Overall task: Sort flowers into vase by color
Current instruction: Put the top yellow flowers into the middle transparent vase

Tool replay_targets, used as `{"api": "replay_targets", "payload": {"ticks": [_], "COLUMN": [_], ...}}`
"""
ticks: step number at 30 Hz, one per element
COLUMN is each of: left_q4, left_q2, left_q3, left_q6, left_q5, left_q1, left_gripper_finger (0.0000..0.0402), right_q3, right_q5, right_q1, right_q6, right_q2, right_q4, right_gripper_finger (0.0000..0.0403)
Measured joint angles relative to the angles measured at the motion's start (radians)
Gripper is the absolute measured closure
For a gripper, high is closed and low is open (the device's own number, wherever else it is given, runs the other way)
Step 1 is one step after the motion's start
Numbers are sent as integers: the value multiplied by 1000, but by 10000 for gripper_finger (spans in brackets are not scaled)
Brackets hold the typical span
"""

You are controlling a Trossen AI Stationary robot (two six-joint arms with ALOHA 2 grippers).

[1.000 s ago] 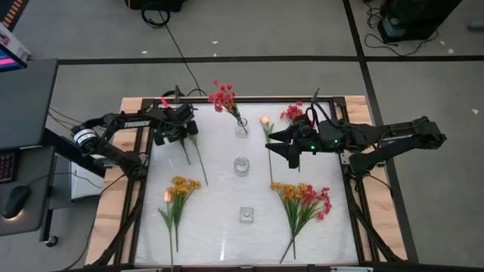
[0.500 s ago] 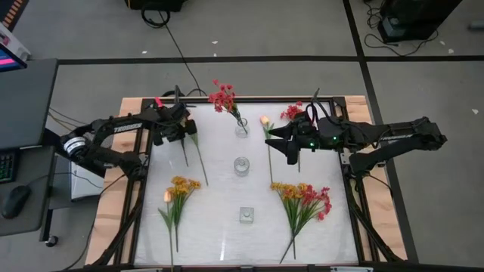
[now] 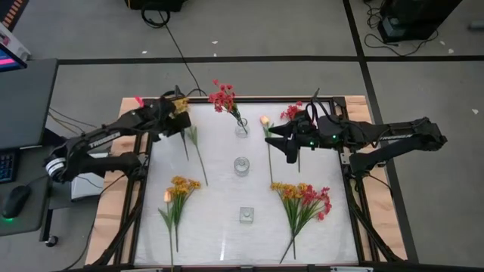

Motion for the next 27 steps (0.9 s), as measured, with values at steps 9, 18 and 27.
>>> {"api": "replay_targets", "payload": {"ticks": [9,18,27], "left_q4": [33,219,481], "left_q2": [-125,-241,-317], "left_q3": [0,0,0], "left_q6": [12,92,342], "left_q5": [19,22,115], "left_q1": [0,0,0], "left_gripper_finger": [381,381,381], "right_q3": [0,0,0], "right_q5": [0,3,4], "right_q1": [-1,-1,-1], "right_q6": [3,6,7], "right_q2": [0,0,11], "right_q4": [0,0,-1], "right_gripper_finger": [142,142,142]}}
